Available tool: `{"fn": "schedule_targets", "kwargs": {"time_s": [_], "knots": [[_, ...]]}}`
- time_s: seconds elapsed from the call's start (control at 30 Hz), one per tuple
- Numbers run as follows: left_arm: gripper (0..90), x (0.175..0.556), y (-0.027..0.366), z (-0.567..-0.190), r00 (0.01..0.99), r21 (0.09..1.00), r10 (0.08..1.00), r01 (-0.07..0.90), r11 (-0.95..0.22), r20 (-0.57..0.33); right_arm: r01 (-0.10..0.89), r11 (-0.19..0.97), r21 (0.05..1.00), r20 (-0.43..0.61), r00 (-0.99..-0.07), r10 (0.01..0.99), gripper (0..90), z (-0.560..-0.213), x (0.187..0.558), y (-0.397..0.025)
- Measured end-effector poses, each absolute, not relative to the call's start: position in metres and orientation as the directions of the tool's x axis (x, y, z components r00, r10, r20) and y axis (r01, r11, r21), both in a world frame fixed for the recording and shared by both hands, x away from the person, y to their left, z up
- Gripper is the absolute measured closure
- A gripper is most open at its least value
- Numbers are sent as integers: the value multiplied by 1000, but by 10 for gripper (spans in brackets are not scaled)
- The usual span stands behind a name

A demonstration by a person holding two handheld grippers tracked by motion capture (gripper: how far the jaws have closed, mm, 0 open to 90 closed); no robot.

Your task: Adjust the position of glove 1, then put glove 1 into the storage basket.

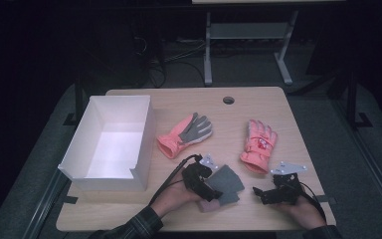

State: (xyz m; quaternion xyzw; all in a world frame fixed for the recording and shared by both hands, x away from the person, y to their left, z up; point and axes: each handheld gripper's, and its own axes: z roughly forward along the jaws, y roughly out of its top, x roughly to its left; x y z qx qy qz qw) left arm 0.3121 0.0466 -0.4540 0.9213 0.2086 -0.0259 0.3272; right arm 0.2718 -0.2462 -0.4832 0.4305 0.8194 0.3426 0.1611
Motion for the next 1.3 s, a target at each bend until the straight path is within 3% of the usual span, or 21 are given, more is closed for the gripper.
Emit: {"fn": "schedule_targets", "kwargs": {"time_s": [0.33, 0.53, 0.8, 1.3], "knots": [[247, 312, 46, -458, 918, 590, 347, 391, -706, -194, 595, 395, 700, 31, -578, 815, 0, -483, 272, -246], [419, 309, 42, -457, 926, 587, 329, 374, -718, -187, 595, 395, 700, 31, -578, 816, 0, -483, 272, -246], [617, 311, 41, -457, 919, 578, 301, 395, -715, -255, 596, 393, 700, 32, -576, 817, 0, -483, 272, -246], [671, 316, 43, -446, 909, 580, 264, 409, -704, -322, 596, 393, 700, 32, -576, 817, 0, -483, 272, -246]]}}
